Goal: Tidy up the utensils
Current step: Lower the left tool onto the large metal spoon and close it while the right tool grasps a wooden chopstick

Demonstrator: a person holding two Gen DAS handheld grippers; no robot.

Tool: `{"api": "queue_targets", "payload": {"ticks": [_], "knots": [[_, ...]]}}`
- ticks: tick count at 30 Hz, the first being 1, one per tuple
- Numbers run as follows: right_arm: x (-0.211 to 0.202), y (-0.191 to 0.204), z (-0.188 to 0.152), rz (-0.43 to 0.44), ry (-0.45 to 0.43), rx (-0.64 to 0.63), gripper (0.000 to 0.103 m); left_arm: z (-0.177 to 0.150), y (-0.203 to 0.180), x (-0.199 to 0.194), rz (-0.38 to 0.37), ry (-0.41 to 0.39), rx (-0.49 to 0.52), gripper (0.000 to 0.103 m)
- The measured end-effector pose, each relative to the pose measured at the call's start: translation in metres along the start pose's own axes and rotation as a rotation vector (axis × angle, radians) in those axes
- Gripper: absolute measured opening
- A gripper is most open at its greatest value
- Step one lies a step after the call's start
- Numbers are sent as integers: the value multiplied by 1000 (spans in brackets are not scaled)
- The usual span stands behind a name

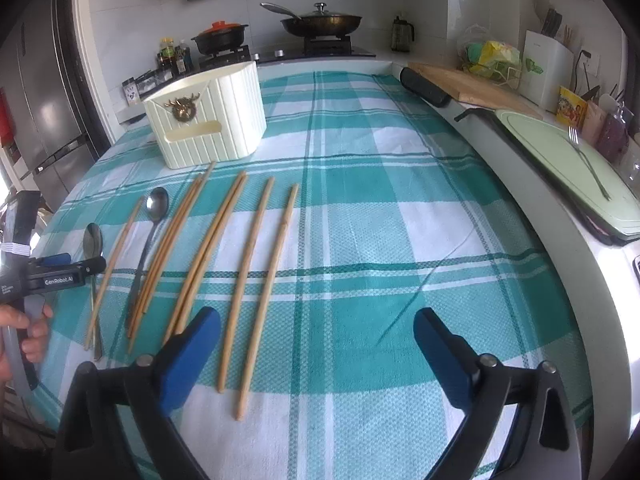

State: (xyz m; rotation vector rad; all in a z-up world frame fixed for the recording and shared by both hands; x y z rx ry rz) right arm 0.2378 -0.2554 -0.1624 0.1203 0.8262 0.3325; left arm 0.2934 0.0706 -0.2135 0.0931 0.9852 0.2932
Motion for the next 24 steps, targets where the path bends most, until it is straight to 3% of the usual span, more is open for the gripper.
{"api": "queue_targets", "payload": {"ticks": [4,6,7,11,17,21,24], "knots": [[27,-6,15,45,31,37,76,11,-17,3,-5,-41,8,103],[44,-3,23,59,53,28,60,15,-28,1,-23,-57,44,102],[53,-1,27,68,64,20,56,15,-31,0,-30,-60,62,102],[89,3,36,80,138,-20,38,3,-18,-11,-16,-36,68,102],[84,11,27,32,192,-130,36,-30,19,-23,-57,77,-121,102],[80,12,25,22,214,-152,37,-25,7,-20,20,76,-184,100],[79,12,24,22,210,-157,37,-10,-10,-12,83,32,-145,89]]}}
Point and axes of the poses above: each gripper's, at about its wrist camera, not at the fingertips, and x roughly the way its jaws point, y to its left, z to its top, the point moved 3 cm from there along x, roughly the way its jaws point, and after that the axes turned 15 degrees about z, right-handed, at the moved point
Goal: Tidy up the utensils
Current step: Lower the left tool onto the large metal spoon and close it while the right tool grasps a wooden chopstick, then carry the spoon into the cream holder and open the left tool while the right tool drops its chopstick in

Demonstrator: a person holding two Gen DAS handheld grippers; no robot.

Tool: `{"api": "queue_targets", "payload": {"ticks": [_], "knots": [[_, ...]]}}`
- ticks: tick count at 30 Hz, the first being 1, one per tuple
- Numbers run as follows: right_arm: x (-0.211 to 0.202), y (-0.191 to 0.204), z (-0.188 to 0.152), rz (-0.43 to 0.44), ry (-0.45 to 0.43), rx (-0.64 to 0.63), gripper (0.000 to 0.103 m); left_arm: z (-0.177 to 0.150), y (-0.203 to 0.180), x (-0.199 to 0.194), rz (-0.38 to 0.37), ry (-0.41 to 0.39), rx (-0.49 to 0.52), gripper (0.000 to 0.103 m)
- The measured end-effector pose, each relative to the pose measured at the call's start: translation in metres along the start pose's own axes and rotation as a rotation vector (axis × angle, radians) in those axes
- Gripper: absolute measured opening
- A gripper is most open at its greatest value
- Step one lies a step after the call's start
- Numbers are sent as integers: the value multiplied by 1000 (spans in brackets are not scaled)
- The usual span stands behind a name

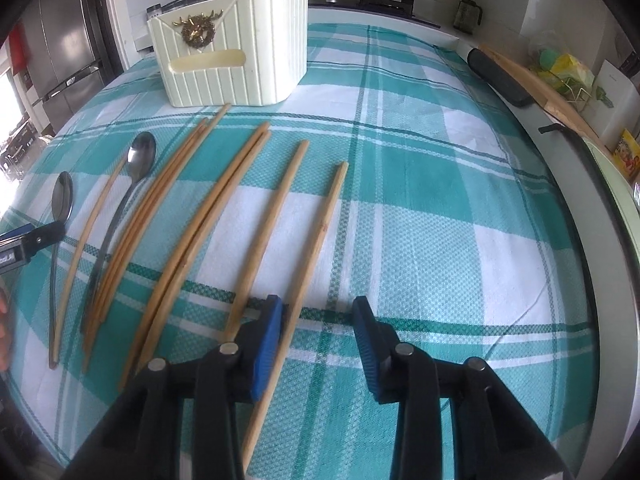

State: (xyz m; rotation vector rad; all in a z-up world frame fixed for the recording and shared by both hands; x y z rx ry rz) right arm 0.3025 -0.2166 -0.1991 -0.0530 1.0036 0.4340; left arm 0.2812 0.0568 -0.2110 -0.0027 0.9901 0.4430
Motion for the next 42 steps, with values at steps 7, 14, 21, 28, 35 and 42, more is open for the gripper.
{"api": "queue_targets", "payload": {"ticks": [7,14,21,28,35,42], "knots": [[-1,-5,0,18,-18,20,36,34,-34,7,-173,-117,179,45],[3,-14,12,33,0,24,37,21,-12,-2,-171,-68,199,77],[23,-21,42,30,38,3,44,21,-23,4,-71,-15,157,78],[43,-37,81,47,49,61,7,34,-27,7,-144,-71,155,42],[1,-43,88,172,-83,152,7,50,-1,-32,-245,-162,108,40],[-99,-9,100,249,-280,89,6,68,39,-101,-312,-299,64,40]]}}
Point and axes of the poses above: each gripper's, at about its wrist camera, not at the fingertips, and x roughly the way its jaws point, y to its left, z to its top, the point moved 3 cm from there along x, roughly the way its jaws point, and after that the axes turned 15 degrees about z, right-handed, at the moved point
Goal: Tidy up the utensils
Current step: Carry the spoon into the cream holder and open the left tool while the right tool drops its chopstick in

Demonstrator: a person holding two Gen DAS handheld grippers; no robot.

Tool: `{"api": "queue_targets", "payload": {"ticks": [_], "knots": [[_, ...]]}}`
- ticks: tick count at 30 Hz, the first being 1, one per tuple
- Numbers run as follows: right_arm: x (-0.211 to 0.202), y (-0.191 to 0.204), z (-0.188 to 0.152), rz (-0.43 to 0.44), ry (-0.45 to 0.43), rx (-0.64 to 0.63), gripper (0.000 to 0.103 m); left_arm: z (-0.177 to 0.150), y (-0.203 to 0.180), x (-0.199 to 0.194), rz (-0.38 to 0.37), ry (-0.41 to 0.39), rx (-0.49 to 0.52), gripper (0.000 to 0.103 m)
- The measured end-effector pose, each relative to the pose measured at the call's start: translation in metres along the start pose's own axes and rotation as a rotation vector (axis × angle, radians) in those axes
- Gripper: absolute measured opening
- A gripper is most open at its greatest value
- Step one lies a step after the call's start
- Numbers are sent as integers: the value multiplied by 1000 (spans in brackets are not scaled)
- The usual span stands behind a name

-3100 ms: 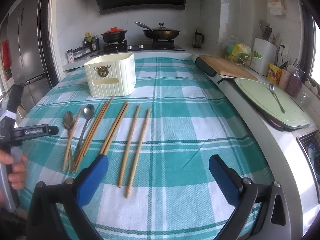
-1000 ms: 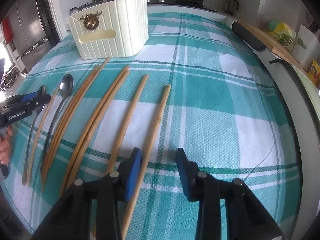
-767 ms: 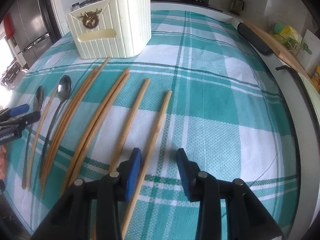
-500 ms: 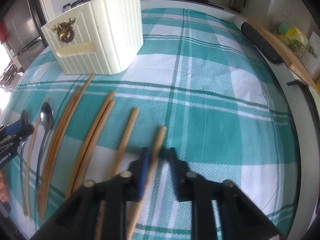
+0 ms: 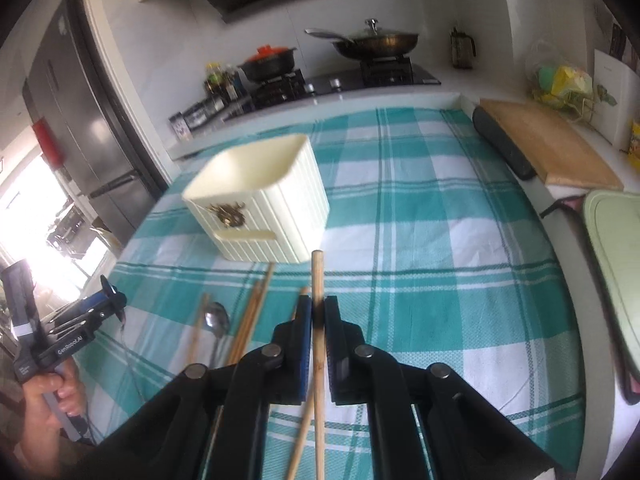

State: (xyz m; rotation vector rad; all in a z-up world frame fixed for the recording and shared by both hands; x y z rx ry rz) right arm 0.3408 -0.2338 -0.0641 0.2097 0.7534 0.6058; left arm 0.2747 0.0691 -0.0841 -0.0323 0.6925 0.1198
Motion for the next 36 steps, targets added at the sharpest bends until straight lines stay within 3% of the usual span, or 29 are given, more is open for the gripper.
{"api": "queue_targets", "payload": {"ticks": [5,12,21,25,30,36], "knots": [[-42,43,17,29,-101,-89,6,19,7,-28,-39,-54,-26,39],[-61,72,47,12,-199,-165,6,60,11,-36,-79,-93,-50,39],[-50,93,139,33,-275,-210,6,167,12,-35,-141,-154,-77,38],[-31,98,184,36,-305,-229,6,210,2,-16,-152,-170,-86,38],[20,85,217,43,-245,-209,6,229,-20,32,-150,-120,-70,38],[101,43,211,57,-83,-108,6,214,-46,109,-109,25,-12,38]]}}
Point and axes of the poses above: each gripper's, at about its wrist camera, not at the fingertips, and x roughly the way its jaws point, y to its left, z to its top, the point moved 3 cm from there along x, roughly the way its jaws point, and after that the axes turned 15 degrees about z, right-handed, at the moved point
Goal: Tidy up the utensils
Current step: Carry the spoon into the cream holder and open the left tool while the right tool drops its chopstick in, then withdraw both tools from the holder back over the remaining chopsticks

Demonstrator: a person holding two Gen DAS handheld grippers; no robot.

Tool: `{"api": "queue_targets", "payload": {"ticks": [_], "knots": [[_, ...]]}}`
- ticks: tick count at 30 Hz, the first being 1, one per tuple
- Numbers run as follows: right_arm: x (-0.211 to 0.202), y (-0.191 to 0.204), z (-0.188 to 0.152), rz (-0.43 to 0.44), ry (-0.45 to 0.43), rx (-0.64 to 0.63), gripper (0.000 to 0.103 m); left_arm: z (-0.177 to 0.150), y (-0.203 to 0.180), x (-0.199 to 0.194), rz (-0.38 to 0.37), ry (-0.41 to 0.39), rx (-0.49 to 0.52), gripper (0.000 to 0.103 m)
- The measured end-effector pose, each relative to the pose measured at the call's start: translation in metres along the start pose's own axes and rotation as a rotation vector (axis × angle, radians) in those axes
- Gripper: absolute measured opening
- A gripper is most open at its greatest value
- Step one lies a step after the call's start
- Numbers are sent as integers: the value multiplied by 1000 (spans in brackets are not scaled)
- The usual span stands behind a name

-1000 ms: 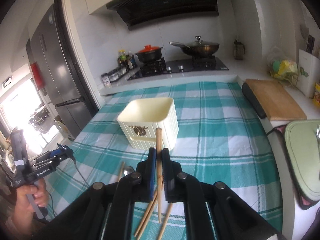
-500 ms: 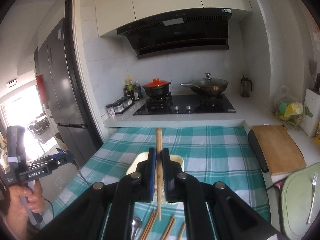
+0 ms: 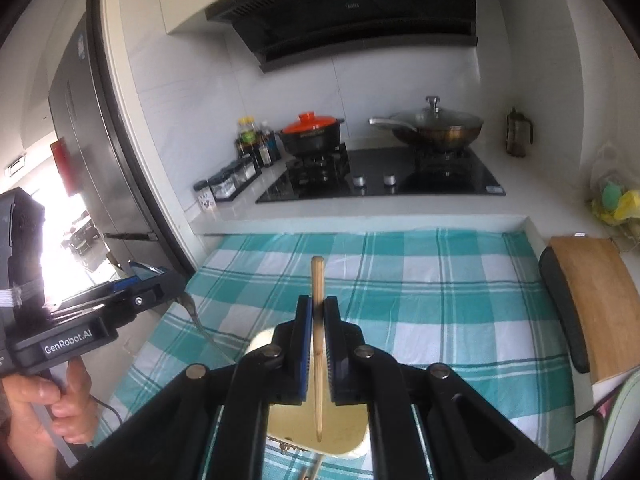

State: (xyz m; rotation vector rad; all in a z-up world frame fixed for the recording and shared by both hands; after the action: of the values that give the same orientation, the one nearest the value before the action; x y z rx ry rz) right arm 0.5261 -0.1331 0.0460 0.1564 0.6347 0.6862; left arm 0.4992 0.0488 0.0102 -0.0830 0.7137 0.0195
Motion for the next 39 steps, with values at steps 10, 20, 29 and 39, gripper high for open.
{"api": "queue_targets", "payload": {"ticks": [10,20,29,39], "knots": [[69,-49,-35,-28,149,81,10,-24,-6,69,79,120,8,53],[21,-42,-20,-92,82,42,53,-12,26,-32,161,-103,-1,101],[-86,7,-50,-188,10,-115,58,-79,46,-123,201,-178,116,101],[-190,45,-142,-288,-54,-224,61,-215,34,-144,120,24,149,102]]}}
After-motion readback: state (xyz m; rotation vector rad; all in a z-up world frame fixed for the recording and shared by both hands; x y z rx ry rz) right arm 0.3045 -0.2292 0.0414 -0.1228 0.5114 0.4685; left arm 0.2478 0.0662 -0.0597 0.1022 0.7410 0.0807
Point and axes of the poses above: each gripper's, at about its wrist camera, not at the fingertips, and x roughly the way its jaws point, y to its left, z to its top, the point moved 3 cm from there along x, roughly the way its jaws point, and after that the axes turned 15 degrees about z, right-handed, at the moved point
